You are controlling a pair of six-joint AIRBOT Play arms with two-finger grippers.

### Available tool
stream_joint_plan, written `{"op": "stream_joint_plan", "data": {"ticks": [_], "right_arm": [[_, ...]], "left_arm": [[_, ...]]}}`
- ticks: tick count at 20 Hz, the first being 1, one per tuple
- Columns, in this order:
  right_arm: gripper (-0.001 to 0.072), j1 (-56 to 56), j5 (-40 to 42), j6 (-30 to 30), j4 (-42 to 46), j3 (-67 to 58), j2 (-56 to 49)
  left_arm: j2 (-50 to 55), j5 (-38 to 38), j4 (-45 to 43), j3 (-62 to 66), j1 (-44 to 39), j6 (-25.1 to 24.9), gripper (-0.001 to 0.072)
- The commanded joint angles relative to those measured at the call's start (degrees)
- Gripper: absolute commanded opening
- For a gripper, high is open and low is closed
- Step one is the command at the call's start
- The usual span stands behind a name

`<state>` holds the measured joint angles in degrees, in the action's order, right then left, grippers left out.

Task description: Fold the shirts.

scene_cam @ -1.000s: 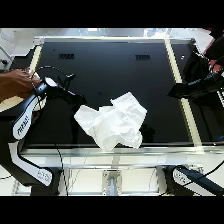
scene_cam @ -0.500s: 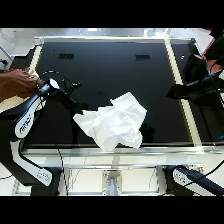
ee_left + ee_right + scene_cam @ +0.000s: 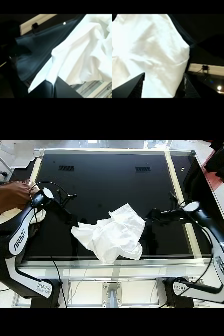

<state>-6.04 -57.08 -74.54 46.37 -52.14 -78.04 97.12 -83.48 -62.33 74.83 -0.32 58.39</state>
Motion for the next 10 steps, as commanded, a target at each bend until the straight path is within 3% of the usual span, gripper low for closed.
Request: {"op": "stream_joint_plan", "data": {"ticks": [1, 9, 10], "right_arm": [[0.0547, 0.85, 4.2, 2.27, -4.39, -0.98, -8.04], [0.0545, 1.36, 4.59, 3.78, -4.13, -3.82, -14.47], [0.0511, 1.73, 4.57, 3.93, -4.17, -3.8, -14.69]], "left_arm": [[-0.44, -0.15, 0.0, 0.04, 0.07, 0.98, 0.0013], [-0.44, 0.09, 0.2, 0.04, 0.0, 1.01, 0.0013], [-0.44, 0.11, 0.81, 0.04, 0.02, 1.01, 0.0013]]}}
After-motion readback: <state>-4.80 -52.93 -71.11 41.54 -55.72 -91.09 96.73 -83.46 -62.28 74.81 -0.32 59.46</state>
